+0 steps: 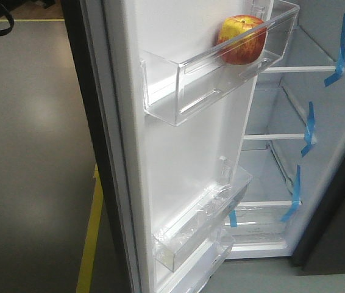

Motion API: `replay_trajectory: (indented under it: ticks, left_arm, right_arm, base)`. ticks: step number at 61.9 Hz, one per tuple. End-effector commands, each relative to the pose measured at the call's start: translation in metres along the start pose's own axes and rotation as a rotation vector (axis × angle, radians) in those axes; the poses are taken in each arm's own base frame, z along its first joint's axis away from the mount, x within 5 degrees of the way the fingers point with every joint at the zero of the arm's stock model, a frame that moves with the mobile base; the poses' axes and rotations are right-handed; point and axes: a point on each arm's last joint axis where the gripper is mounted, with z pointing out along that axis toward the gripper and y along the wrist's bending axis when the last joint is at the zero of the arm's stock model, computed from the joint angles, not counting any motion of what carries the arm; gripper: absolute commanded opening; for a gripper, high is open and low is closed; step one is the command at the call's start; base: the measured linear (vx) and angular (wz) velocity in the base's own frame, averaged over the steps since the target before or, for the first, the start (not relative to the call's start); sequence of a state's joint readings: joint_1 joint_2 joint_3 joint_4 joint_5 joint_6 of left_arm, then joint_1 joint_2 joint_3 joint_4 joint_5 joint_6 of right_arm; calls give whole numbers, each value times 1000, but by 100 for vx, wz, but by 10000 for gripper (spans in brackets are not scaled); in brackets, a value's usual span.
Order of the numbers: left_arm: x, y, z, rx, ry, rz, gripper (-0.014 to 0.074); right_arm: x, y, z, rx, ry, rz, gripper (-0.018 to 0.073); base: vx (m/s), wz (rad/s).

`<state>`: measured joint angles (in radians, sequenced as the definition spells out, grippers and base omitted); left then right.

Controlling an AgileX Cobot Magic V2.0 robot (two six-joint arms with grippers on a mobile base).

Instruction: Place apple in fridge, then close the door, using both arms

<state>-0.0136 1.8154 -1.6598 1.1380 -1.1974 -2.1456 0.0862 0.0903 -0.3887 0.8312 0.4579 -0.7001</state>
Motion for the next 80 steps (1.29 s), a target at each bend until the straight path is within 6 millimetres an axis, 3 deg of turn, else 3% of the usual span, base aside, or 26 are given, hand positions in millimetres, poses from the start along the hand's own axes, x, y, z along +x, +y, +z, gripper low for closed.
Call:
replay_trajectory:
  ticks: [1,11,17,27,50,63,80]
  left_arm:
    - [12,-51,15,253,105,29,315]
    - [52,-66,46,288,275,31,314]
    - [59,-74,52,306,301,33,314]
    - [51,-83,45,300,280,64,314]
    - [10,-69,10,153,158,134,302]
    - [-1,-65,-2,118,129,151,288]
    - [-3,-63,-2,101,117,152,286]
  right_arm:
    - [-12,-3,0,35,-62,9,419]
    - [-12,-3,0,35,-62,9,414]
    - [-12,-3,0,40,-67,9,414]
    - [-12,-3,0,37,-64,10,414]
    - [-14,-7,4,71,-79,18,314]
    - [-23,-26,32,173,-34,-17,314]
    - [-52,-67,90,414,-45,-98,350]
  base:
    - [0,0]
    - [0,0]
    - [0,0]
    - [0,0]
    - [0,0]
    - [0,0]
    - [0,0]
